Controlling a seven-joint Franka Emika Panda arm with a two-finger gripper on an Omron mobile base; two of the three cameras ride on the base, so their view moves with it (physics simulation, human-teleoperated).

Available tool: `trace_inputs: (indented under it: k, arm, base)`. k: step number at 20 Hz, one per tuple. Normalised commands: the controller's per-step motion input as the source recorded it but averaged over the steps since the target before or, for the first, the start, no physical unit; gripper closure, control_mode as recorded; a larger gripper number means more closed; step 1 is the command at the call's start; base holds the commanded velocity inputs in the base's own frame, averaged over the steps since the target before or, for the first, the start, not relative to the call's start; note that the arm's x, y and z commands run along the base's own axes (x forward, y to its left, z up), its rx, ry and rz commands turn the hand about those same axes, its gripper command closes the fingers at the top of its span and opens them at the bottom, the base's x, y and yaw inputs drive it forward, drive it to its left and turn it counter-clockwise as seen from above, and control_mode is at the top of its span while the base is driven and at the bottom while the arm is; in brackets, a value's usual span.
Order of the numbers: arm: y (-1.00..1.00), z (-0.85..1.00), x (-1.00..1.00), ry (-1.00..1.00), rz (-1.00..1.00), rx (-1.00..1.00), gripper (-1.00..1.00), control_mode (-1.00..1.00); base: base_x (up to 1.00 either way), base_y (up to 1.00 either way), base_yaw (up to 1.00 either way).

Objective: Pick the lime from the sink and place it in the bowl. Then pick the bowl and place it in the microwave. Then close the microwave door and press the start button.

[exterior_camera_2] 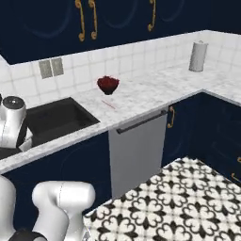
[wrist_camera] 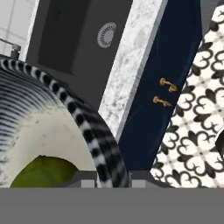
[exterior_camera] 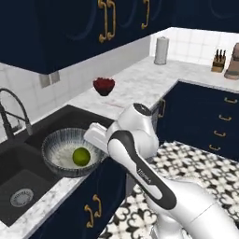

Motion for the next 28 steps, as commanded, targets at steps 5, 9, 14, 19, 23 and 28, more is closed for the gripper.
trace_inputs:
  k: [5, 9, 14, 19, 23, 28]
  arm:
    - [0.00, 0.00, 0.00, 0.00, 0.00, 0.00, 1.00, 1.00]
    - [0.00, 0.00, 0.00, 0.00, 0.00, 0.00, 1.00, 1.00]
    - [0.00, 0.00, 0.00, 0.00, 0.00, 0.00, 1.00, 1.00]
    - [0.00, 0.00, 0.00, 0.00, 0.00, 0.00, 1.00, 1.00]
    - [0.00, 0.00, 0.00, 0.00, 0.00, 0.00, 1.00, 1.00]
    - [0.00, 0.00, 0.00, 0.00, 0.00, 0.00, 1.00, 1.00]
  base:
    - [-0.16, 0.00, -0.97]
    - [-0.03, 0.00, -0.95]
    - [0.00, 0.00, -0.93]
    - [0.00, -0.02, -0.91]
    - [0.00, -0.03, -0.89]
    - [0.00, -0.15, -0.83]
